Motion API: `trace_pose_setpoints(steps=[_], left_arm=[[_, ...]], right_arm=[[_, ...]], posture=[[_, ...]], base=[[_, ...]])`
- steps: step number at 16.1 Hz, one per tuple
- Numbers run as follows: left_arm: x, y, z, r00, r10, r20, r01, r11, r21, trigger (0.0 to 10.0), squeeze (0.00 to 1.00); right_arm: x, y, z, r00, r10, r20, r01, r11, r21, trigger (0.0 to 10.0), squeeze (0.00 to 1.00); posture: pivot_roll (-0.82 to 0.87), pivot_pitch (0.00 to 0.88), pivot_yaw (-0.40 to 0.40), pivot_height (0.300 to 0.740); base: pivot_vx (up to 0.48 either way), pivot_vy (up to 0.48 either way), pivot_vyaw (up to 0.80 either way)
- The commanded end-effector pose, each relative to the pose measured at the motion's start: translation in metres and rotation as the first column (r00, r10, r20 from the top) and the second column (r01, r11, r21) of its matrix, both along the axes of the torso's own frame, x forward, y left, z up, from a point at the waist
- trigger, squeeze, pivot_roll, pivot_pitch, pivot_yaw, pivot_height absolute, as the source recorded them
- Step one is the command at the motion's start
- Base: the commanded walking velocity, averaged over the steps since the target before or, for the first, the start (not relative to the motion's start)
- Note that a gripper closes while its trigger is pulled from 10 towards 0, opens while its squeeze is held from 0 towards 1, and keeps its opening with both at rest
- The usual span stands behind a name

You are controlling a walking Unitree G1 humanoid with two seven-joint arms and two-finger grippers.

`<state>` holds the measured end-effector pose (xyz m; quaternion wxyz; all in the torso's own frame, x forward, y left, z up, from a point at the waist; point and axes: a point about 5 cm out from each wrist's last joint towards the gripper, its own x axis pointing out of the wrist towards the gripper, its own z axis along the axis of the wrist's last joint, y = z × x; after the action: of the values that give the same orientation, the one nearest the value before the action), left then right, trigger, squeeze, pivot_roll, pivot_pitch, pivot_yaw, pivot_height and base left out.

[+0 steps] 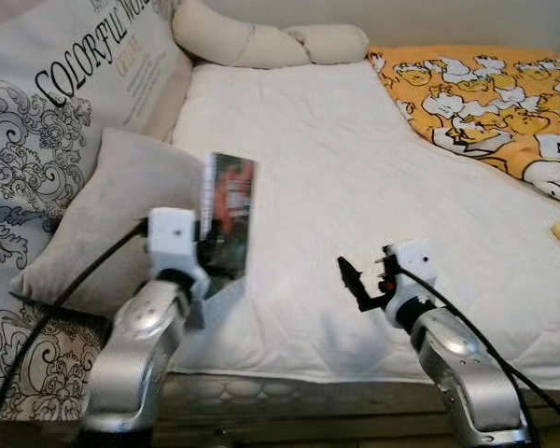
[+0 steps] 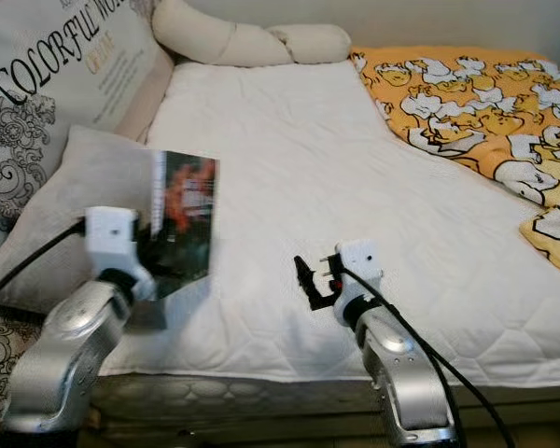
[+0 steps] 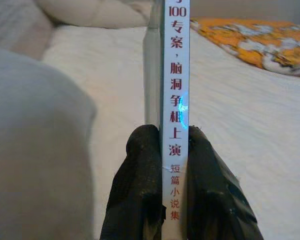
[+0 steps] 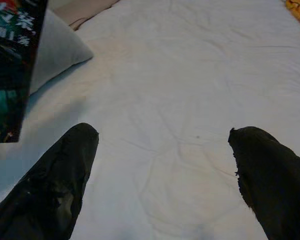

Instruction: Clean up the room

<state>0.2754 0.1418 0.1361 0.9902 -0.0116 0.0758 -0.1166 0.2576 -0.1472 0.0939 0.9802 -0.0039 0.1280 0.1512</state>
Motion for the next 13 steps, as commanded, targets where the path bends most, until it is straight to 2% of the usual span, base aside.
trace_pose_setpoints(steps=[1,3,4,6,7,8,10,12,13], left_arm=[[0.01,-0.003,0.007,1.0,-0.021,0.004,0.021,1.0,-0.017,10.0,0.0],[0.018,-0.003,0.006,1.0,-0.02,-0.013,0.02,1.0,-0.017,10.0,0.0],[0.036,-0.002,0.004,0.997,-0.009,-0.072,0.003,0.997,-0.08,10.0,0.0],[0.056,-0.007,0.001,0.988,-0.06,-0.141,0.041,0.99,-0.136,10.0,0.0],[0.063,-0.01,0.002,0.985,-0.078,-0.153,0.048,0.981,-0.189,10.0,0.0],[0.077,-0.016,0.006,0.976,-0.119,-0.182,0.063,0.955,-0.29,10.0,0.0],[0.093,-0.028,0.01,0.943,-0.241,-0.231,0.084,0.842,-0.534,10.0,0.0],[0.098,-0.039,0.016,0.909,-0.36,-0.209,0.097,0.672,-0.735,10.0,0.0],[0.098,-0.046,0.01,0.883,-0.409,-0.231,0.11,0.658,-0.745,10.0,0.0]], right_arm=[[0.001,-0.006,0.004,1.0,-0.01,0.003,0.01,1.0,0.009,10.0,0.0],[0.002,-0.009,0.006,1.0,-0.004,0.003,0.004,1.0,0.016,10.0,0.0],[0.003,-0.013,0.009,1.0,0.025,-0.011,-0.024,0.999,0.037,10.0,0.0],[0.002,-0.018,0.013,0.997,0.077,-0.032,-0.074,0.995,0.066,10.0,0.0],[0.002,-0.02,0.015,0.994,0.099,-0.039,-0.095,0.992,0.08,10.0,0.0],[0.0,-0.024,0.021,0.987,0.158,-0.042,-0.153,0.983,0.104,10.0,0.0],[-0.005,-0.03,0.032,0.966,0.254,-0.042,-0.249,0.964,0.097,10.0,0.0],[-0.009,-0.036,0.038,0.96,0.275,-0.051,-0.269,0.958,0.1,10.0,0.0],[-0.012,-0.039,0.04,0.959,0.279,-0.058,-0.272,0.957,0.1,10.0,0.0]], posture=[[-0.05,0.051,0.017,0.74],[-0.05,0.053,0.017,0.74],[-0.05,0.057,0.017,0.74],[-0.07,0.071,0.024,0.74],[-0.07,0.075,0.027,0.74],[-0.09,0.084,0.035,0.74],[-0.12,0.102,0.048,0.74],[-0.14,0.12,0.058,0.74],[-0.16,0.131,0.06,0.74]], base=[[0.0,0.0,0.0],[0.0,0.0,0.0],[0.0,0.0,0.0],[0.0,0.0,0.0],[0.0,0.0,0.0],[0.0,0.0,0.0],[0.0,0.0,0.0],[0.0,0.0,0.0],[0.0,0.0,0.0]])
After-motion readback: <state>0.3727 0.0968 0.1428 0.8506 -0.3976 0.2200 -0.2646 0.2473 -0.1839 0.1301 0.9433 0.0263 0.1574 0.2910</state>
